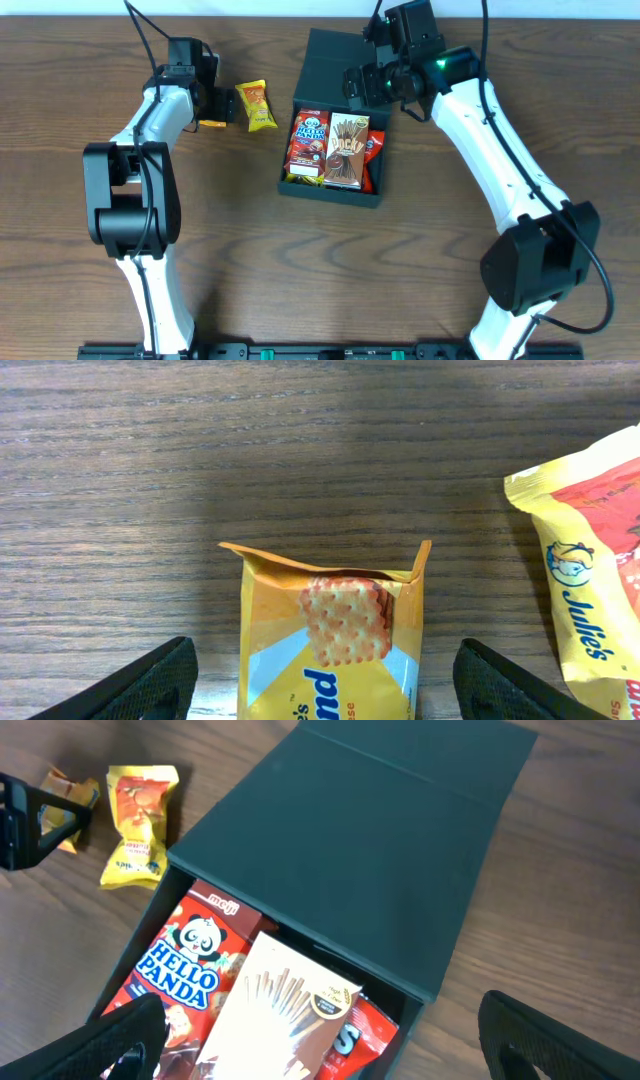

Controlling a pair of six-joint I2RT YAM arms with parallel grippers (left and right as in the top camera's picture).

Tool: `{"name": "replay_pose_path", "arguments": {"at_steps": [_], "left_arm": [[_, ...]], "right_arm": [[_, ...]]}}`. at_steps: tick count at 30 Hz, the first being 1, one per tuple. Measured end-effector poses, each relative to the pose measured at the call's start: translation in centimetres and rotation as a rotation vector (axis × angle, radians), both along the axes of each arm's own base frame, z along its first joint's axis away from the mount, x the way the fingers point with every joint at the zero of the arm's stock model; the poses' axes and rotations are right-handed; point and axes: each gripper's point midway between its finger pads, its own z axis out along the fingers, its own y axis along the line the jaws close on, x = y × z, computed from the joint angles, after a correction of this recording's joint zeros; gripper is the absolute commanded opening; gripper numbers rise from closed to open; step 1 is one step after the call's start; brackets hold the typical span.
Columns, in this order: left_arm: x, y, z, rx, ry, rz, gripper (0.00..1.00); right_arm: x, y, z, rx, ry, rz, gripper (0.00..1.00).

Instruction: Pack container

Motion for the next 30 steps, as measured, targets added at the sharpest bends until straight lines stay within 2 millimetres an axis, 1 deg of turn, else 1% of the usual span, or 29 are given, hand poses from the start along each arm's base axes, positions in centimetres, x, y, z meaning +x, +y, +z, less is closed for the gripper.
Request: {"name": "replay_pose_path", "arguments": {"at_steps": [1, 4, 8, 16, 19, 23, 26, 30], "left_arm": [[0.0, 0.0, -0.1, 0.000, 0.002, 0.000, 0.83], [-0.2, -0.1, -1.4, -0.009, 0.026, 0.000, 0.83], [-0.1, -0.1, -1.3, -0.006, 0.020, 0.001, 0.82], [-0.1, -0.1, -1.4, -0.006, 0.020, 0.002, 0.64], [-0.1, -0.1, -1.4, -0.006, 0.021, 0.000, 0.62], [-0.1, -0.1, -1.4, -0.006, 0.021, 0.001, 0.60], [-0.1, -0.1, -1.4, -0.008, 0.021, 0.004, 0.59], [-0.1, -0.1, -1.4, -0.009, 0.021, 0.008, 0.54]], "right_arm": [[0.0, 0.0, 0.0, -0.001, 0.002, 0.001, 0.99], [-0.1, -0.1, -0.1, -0.005, 0.006, 0.004, 0.99], [-0.3, -0.1, -0.2, -0.009, 0.011, 0.007, 0.99], [-0.3, -0.1, -0.2, -0.010, 0.013, 0.007, 0.99], [-0.3, -0.1, -0.2, -0.010, 0.013, 0.008, 0.99], [-0.3, -0.2, -0.2, -0.011, 0.012, 0.009, 0.99], [-0.1, -0.6, -0.2, -0.011, 0.011, -0.001, 0.99], [0.3, -2.3, 0.5, -0.008, 0.000, -0.035, 0.99]]}}
